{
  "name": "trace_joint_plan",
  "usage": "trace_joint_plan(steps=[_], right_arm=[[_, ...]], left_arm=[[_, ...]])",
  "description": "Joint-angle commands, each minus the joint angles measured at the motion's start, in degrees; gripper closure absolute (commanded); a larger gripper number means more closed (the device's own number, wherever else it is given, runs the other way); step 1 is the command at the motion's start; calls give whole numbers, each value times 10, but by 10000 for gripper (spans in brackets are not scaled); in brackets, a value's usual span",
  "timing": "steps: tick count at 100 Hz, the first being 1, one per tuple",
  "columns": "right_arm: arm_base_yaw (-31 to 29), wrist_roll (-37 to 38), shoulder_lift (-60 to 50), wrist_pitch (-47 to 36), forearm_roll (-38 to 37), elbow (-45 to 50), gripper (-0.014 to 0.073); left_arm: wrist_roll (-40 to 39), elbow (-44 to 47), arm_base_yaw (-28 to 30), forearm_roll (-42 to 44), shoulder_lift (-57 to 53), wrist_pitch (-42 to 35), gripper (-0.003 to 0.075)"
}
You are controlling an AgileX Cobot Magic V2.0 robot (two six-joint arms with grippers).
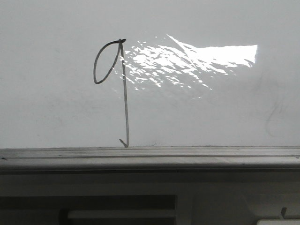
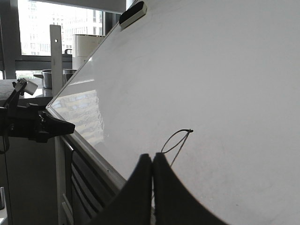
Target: Write number 9 on whiteboard
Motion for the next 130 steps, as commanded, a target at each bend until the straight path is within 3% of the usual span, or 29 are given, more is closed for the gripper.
trace_joint_plan(steps=[1, 18, 31, 37, 49, 64, 77, 89, 107, 130], right_arm=[[-3, 0, 7, -50, -9, -10, 654], [-17, 0, 7, -109, -9, 49, 654], [-63, -4, 7, -151, -21, 114, 654], [-90, -4, 7, -117, -21, 110, 654], [-185, -4, 7, -125, -14, 112, 654], [-333, -4, 7, -116, 63, 112, 654], [-459, -4, 7, -50, 99, 112, 654], [-533, -4, -4, 33, 99, 112, 654], [-552, -25, -20, 155, 92, 112, 654], [-552, -31, -20, 152, 87, 112, 654]], left_arm=[[-1, 11, 0, 2, -15, -25, 741], [-1, 11, 0, 2, -15, -25, 741], [-1, 11, 0, 2, -15, -25, 741], [-1, 11, 0, 2, -15, -25, 741], [-1, 11, 0, 2, -15, -25, 741], [-1, 11, 0, 2, -15, -25, 741], [-1, 11, 0, 2, -15, -25, 741], [-1, 11, 0, 2, -15, -25, 741], [-1, 11, 0, 2, -15, -25, 741], [-1, 11, 0, 2, -15, -25, 741]])
